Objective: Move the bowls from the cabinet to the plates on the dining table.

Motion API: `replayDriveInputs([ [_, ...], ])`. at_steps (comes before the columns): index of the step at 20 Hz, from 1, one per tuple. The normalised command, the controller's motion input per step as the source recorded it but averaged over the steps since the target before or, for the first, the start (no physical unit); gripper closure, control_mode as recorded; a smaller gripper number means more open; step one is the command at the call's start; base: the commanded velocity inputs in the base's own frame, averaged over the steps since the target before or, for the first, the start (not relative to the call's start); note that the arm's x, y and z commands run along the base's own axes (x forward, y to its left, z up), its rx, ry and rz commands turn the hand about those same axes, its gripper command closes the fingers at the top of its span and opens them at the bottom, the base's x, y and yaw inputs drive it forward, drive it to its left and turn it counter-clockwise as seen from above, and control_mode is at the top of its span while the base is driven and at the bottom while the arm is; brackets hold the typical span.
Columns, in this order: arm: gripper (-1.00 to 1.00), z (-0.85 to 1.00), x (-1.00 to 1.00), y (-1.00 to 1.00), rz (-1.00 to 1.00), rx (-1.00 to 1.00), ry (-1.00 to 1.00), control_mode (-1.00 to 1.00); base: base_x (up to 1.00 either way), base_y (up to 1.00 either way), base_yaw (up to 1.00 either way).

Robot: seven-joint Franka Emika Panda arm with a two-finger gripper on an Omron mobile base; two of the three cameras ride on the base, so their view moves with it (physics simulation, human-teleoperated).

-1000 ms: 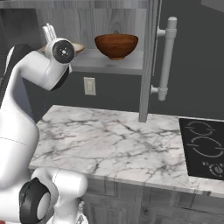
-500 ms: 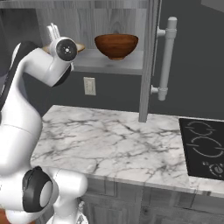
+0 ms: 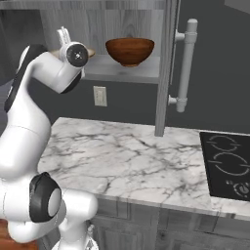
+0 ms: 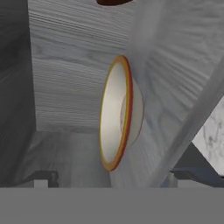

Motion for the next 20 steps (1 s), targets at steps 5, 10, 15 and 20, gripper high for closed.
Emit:
replayDriveInputs([
  [5,-1.00,-0.03,0.34,0.00,-0.01,0.01,0.00,-1.00,0.00,0.00,0.00],
  [10,-1.00,-0.01,0.38,0.03,-0.01,0.01,0.00,-1.00,0.00,0.00,0.00],
  [15,-1.00,-0.01,0.38,0.05,-0.01,0.01,0.02,-1.00,0.00,0.00,0.00],
  [20,-1.00,-0.04,0.38,0.06,0.00,0.02,0.03,-1.00,0.00,0.00,0.00],
])
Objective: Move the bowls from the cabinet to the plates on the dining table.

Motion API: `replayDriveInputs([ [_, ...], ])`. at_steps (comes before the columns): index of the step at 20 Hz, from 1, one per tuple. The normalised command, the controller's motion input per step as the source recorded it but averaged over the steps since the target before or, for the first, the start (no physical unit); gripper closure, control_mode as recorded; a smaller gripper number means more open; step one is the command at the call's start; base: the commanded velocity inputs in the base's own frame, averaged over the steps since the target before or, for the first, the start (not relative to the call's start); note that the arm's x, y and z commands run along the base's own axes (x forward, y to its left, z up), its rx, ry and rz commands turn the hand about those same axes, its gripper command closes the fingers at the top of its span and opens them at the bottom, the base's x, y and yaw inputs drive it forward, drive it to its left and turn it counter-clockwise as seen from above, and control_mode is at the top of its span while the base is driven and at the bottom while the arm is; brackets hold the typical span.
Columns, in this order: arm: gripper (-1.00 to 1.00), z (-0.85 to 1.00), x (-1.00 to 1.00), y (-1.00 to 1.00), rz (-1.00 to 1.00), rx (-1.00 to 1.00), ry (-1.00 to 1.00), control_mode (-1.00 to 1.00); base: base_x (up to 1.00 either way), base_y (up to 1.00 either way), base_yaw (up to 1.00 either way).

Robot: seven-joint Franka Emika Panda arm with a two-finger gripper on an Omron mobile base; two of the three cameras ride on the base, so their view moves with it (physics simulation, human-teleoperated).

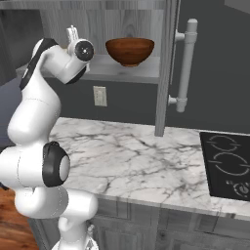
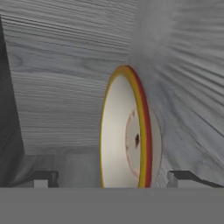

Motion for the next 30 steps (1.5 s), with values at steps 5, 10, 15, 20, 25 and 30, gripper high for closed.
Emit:
replayDriveInputs([
  [5,-1.00,-0.07,0.32,0.06,0.00,0.01,0.04,-1.00,0.00,0.00,0.00],
  [10,-1.00,-0.11,0.25,0.06,0.00,0.00,0.03,-1.00,0.00,0.00,0.00],
  [15,-1.00,-0.14,0.22,0.11,0.00,0.00,0.00,-1.00,0.00,0.00,0.00],
  [20,-1.00,-0.23,0.13,0.15,0.00,0.00,0.00,-1.00,0.00,0.00,0.00],
  [25,-1.00,-0.34,0.00,0.15,0.02,-0.02,0.00,-1.00,0.00,0.00,0.00],
  [30,-1.00,-0.41,-0.01,0.13,0.02,-0.03,0.00,-1.00,0.00,0.00,0.00],
])
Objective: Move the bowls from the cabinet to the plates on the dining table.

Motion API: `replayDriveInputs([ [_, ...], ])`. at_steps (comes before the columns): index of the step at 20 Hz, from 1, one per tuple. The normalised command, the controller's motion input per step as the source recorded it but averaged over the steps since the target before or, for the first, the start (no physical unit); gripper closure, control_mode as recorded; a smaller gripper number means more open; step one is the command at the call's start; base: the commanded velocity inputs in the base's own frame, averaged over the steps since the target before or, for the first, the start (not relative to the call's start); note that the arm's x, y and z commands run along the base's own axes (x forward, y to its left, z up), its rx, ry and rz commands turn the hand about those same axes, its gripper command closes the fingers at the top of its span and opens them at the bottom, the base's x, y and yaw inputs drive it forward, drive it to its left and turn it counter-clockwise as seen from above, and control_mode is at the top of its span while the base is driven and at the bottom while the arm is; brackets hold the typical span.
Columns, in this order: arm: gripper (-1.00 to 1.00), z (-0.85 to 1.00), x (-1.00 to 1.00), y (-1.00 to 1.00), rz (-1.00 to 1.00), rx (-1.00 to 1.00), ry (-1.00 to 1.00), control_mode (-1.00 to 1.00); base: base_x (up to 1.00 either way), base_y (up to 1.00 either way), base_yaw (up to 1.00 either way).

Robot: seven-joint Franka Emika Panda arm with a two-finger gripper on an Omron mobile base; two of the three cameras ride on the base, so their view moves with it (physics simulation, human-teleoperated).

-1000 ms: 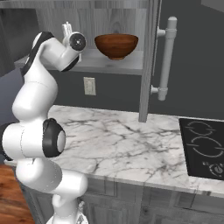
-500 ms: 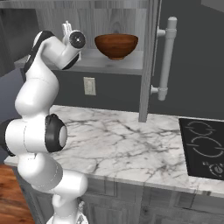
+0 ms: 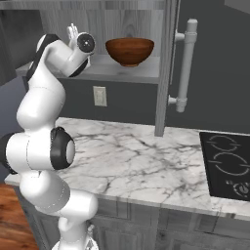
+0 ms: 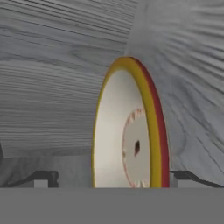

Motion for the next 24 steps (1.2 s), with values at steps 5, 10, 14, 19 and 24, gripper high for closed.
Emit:
replayDriveInputs([
  [5,-1.00,-0.46,0.00,0.07,0.02,-0.03,0.00,-1.00,0.00,0.00,0.00],
  [10,-1.00,-0.45,0.12,0.01,0.00,-0.02,0.06,-1.00,0.00,0.00,0.00],
  [14,-1.00,-0.36,0.32,0.00,0.00,0.00,0.16,-1.00,0.00,0.00,0.00],
  [19,-1.00,-0.33,0.32,0.01,0.00,0.00,0.19,-1.00,0.00,0.00,0.00],
  [24,-1.00,-0.39,0.00,0.03,0.03,0.00,0.08,-1.00,0.00,0.00,0.00],
])
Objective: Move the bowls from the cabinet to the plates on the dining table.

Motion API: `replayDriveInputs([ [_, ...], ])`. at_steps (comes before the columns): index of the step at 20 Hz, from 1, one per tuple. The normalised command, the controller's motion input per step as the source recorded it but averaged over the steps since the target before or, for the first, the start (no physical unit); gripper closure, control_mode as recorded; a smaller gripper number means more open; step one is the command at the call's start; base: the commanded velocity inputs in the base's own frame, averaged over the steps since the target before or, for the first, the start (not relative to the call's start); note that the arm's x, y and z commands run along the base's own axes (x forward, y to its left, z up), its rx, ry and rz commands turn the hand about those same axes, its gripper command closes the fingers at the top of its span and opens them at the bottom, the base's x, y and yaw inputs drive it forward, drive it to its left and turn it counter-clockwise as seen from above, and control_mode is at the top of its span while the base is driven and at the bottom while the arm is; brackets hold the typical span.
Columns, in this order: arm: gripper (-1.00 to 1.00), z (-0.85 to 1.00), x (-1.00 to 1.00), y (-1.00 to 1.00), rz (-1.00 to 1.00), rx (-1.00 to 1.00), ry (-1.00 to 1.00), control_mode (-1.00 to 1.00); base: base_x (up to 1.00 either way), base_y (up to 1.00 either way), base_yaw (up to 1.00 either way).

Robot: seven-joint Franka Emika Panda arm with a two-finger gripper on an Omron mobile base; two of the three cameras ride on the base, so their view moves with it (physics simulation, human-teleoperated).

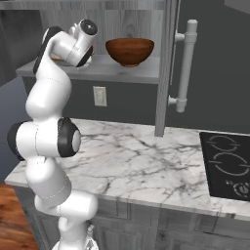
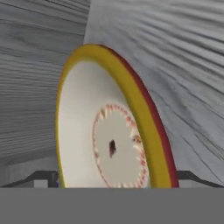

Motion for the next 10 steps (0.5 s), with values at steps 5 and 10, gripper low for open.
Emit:
replayDriveInputs([
  [5,1.00,-0.43,-0.21,0.07,0.03,-0.01,0.00,-1.00,0.00,0.00,0.00],
  [10,1.00,-0.40,-0.11,0.00,0.03,0.00,0.00,-1.00,0.00,0.00,0.00],
])
